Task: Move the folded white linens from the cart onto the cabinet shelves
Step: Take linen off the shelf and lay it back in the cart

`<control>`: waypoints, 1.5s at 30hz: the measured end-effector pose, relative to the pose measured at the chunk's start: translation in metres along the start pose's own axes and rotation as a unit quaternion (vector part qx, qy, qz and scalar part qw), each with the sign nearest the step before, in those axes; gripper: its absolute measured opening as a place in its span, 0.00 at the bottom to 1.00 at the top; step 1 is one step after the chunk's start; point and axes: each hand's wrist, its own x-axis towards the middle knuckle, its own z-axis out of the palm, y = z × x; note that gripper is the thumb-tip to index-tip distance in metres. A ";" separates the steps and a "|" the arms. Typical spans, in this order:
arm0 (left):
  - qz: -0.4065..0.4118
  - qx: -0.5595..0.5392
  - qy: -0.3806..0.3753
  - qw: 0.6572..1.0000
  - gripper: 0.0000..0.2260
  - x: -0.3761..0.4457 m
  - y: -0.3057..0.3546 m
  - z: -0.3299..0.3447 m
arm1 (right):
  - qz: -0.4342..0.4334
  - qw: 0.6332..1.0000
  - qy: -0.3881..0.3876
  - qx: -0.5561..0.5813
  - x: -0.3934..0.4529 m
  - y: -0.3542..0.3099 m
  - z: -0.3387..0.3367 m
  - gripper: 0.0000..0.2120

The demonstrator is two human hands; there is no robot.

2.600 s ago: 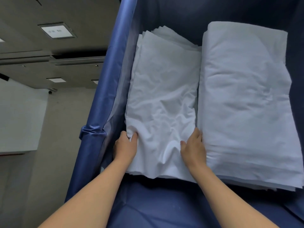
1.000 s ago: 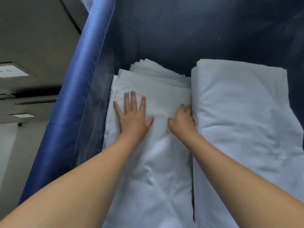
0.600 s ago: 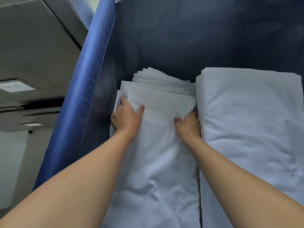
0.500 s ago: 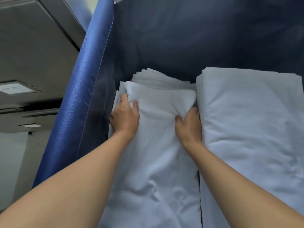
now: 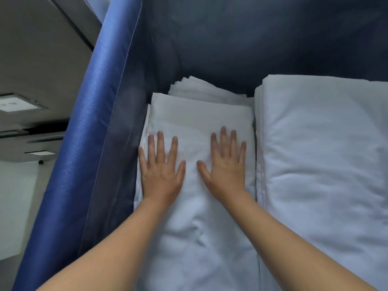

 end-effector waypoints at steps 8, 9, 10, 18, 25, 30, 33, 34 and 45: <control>-0.013 -0.002 -0.095 0.995 0.32 0.014 -0.002 0.017 | 0.113 0.986 -0.122 0.020 0.023 0.039 0.015 0.46; -0.016 0.002 -0.102 0.995 0.32 0.014 -0.002 0.014 | 0.109 0.987 -0.118 0.013 0.021 0.036 0.013 0.45; -0.019 0.002 -0.102 0.995 0.32 0.013 -0.002 0.012 | 0.108 0.987 -0.116 0.012 0.018 0.033 0.012 0.44; 0.007 -0.023 -0.071 0.997 0.30 -0.092 0.017 0.002 | 0.032 0.981 -0.193 0.002 -0.097 0.016 0.004 0.45; 0.017 0.022 -0.124 0.992 0.32 -0.118 0.022 0.009 | 0.043 0.979 -0.196 -0.033 -0.117 0.014 0.020 0.40; 0.020 0.018 -0.201 0.979 0.36 -0.128 0.019 -0.009 | 0.044 0.972 -0.226 -0.041 -0.129 0.009 0.006 0.39; 0.052 0.018 -0.187 0.981 0.36 -0.174 0.014 -0.017 | 0.046 0.966 -0.252 -0.027 -0.176 0.004 0.003 0.43; 0.059 0.019 -0.176 0.982 0.35 -0.190 0.012 -0.017 | 0.045 0.964 -0.260 -0.019 -0.197 0.004 0.005 0.45; 0.095 0.028 -0.171 0.980 0.38 -0.265 0.002 -0.032 | 0.007 0.974 -0.223 -0.027 -0.256 0.017 0.032 0.50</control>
